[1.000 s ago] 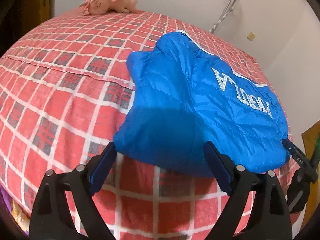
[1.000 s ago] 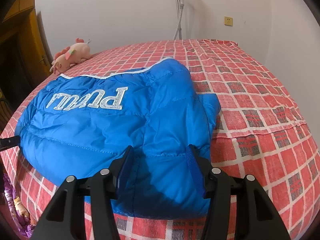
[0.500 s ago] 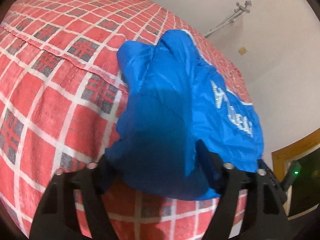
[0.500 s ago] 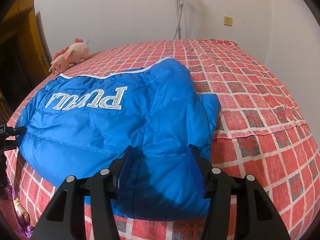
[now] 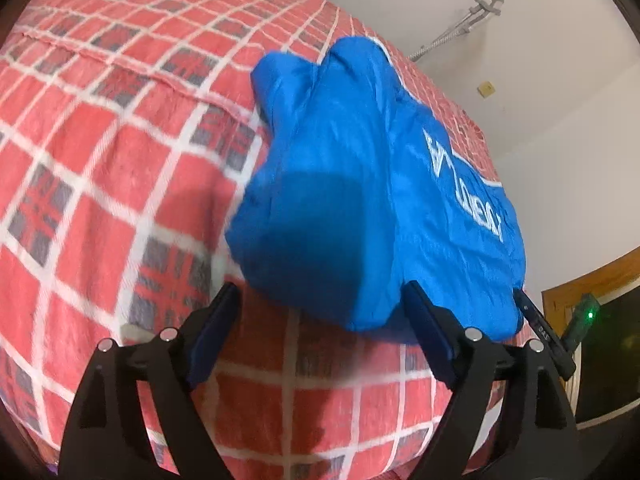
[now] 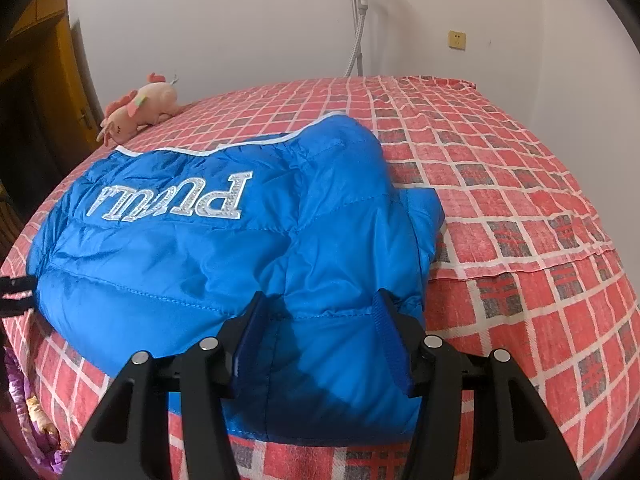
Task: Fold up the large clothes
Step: 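Grasp the other jacket side with the left gripper and lift it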
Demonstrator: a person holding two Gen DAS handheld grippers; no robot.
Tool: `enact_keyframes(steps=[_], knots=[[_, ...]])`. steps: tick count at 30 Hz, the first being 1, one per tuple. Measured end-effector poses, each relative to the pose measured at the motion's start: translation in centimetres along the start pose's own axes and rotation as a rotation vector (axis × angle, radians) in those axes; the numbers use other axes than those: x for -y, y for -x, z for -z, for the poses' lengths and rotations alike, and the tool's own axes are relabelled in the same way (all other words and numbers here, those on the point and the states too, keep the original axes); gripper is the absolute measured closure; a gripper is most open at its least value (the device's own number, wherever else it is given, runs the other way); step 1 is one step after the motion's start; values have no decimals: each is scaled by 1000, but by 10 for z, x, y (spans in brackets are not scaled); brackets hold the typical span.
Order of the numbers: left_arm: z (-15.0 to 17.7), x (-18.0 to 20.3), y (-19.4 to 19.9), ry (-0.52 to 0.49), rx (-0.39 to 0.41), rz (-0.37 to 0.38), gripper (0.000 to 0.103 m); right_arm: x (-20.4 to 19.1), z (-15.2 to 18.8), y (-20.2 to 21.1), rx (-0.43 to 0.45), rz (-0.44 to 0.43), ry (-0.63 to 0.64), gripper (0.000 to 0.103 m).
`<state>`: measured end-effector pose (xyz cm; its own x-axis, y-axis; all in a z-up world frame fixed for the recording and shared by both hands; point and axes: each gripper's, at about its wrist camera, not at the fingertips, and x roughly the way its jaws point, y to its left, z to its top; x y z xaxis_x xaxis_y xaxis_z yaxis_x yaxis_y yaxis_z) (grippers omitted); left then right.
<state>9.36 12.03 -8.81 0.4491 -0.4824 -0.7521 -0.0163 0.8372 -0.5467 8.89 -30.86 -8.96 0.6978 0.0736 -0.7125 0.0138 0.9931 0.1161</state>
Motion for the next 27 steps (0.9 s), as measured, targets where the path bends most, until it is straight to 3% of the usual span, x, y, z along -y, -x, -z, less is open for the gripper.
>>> enact_keyframes(steps=[9, 13, 17, 22, 27], knots=[[-37, 2, -24, -19, -8, 17, 21, -1, 1, 0, 3, -3, -3, 48], [-52, 0, -31, -4, -16, 69, 38, -2, 0, 0, 0, -3, -5, 48], [-50, 3, -27, -24, 1, 81, 51, -3, -1, 0, -7, -2, 0, 48], [-45, -8, -35, 0, -11, 117, 53, -4, -2, -8, -22, -3, 15, 47], [-40, -7, -36, -31, 13, 103, 53, -2, 0, -17, -20, -7, -3, 47]])
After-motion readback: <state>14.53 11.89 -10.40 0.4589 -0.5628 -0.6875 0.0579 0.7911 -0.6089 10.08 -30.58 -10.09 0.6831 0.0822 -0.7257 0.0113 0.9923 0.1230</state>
